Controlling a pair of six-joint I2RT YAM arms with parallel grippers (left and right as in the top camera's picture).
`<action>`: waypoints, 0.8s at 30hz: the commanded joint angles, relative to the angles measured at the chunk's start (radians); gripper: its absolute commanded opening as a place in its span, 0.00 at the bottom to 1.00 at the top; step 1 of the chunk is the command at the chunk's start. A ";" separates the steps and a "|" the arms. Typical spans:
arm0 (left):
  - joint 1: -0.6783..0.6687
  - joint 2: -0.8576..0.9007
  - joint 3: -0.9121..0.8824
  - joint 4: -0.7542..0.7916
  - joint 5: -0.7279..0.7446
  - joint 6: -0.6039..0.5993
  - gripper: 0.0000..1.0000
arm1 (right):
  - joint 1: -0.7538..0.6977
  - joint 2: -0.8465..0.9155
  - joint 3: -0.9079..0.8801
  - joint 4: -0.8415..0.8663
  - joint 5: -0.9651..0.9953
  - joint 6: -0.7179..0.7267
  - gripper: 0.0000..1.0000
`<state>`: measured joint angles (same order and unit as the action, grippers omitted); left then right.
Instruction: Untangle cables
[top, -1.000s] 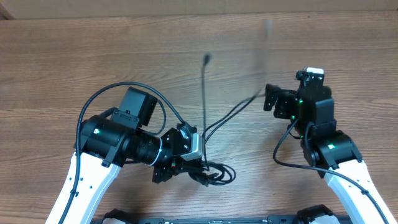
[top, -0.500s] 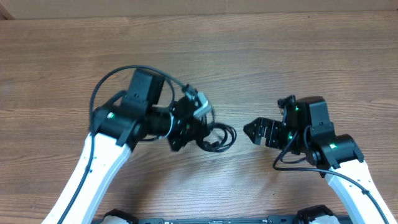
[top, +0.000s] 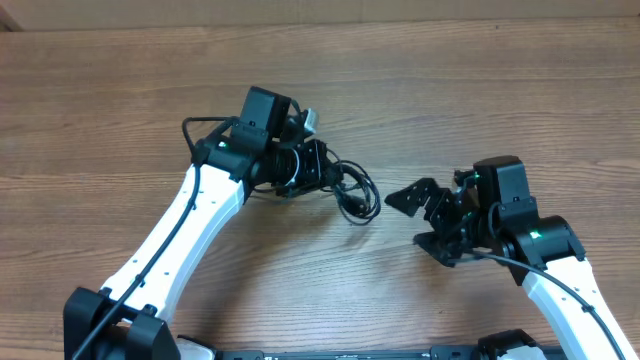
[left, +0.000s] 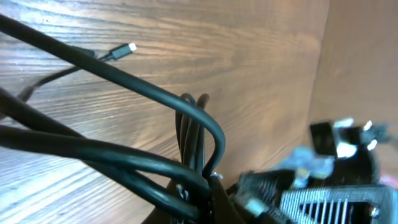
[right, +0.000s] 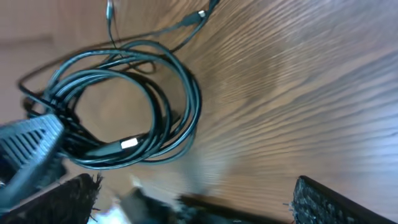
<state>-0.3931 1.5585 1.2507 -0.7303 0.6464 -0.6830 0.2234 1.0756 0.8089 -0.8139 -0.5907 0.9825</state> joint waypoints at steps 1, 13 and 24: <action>-0.006 -0.002 0.010 0.035 0.032 -0.178 0.04 | 0.017 0.003 0.001 0.040 0.012 0.298 1.00; -0.021 -0.002 0.010 0.097 0.096 -0.355 0.04 | 0.131 0.164 0.001 0.288 0.117 0.611 1.00; 0.008 -0.021 0.010 0.127 0.163 -0.061 0.04 | 0.126 0.226 0.001 0.429 0.048 0.469 0.04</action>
<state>-0.4046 1.5589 1.2503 -0.6060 0.7383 -0.9287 0.3481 1.3064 0.8082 -0.4023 -0.5262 1.5326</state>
